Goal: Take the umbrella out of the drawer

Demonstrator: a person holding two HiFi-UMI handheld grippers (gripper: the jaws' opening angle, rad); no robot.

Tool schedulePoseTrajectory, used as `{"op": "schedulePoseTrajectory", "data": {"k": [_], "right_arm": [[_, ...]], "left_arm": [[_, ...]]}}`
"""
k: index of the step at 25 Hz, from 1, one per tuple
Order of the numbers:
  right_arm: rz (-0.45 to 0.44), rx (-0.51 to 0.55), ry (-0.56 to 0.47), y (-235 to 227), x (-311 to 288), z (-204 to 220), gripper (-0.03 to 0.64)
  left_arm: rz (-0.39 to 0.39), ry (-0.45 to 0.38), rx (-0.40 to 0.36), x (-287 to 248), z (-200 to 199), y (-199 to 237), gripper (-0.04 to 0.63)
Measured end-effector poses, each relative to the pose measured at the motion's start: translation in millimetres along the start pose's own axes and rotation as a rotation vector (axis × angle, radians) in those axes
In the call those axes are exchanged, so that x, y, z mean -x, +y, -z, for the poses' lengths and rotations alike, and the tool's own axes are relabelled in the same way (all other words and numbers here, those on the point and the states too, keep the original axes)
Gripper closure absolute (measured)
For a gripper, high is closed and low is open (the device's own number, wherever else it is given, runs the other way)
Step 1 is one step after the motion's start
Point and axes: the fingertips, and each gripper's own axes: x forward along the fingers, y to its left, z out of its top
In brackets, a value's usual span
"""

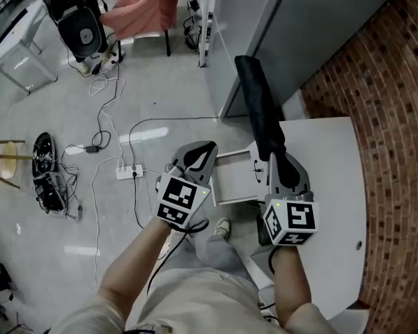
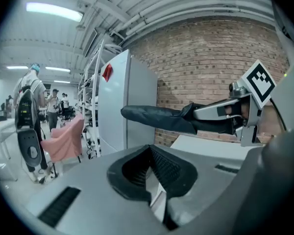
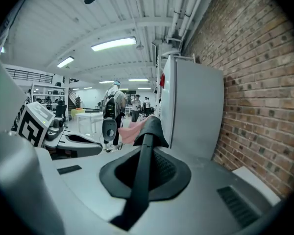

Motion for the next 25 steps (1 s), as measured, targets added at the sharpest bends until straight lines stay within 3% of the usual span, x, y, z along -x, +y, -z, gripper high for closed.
{"op": "schedulePoseTrajectory", "data": {"k": [4, 9, 15, 19, 25], "right_arm": [[0.008, 0.025, -0.098, -10, 18, -64, 0.600], [0.009, 0.027, -0.194, -17, 53, -113, 0.600], [0.008, 0.038, -0.306, -22, 97, -160, 0.600], [0.003, 0.047, -0.369, -23, 122, -183, 0.600], [-0.001, 0.044, -0.461, -18, 159, -204, 0.599]], "left_arm": [[-0.041, -0.048, -0.097, 8, -54, 11, 0.588], [-0.041, -0.102, -0.116, 33, -105, 4, 0.588], [-0.081, -0.221, -0.206, 72, -171, -5, 0.588], [-0.081, -0.305, -0.212, 99, -203, -9, 0.588], [-0.095, -0.366, -0.220, 140, -229, -20, 0.588]]}}
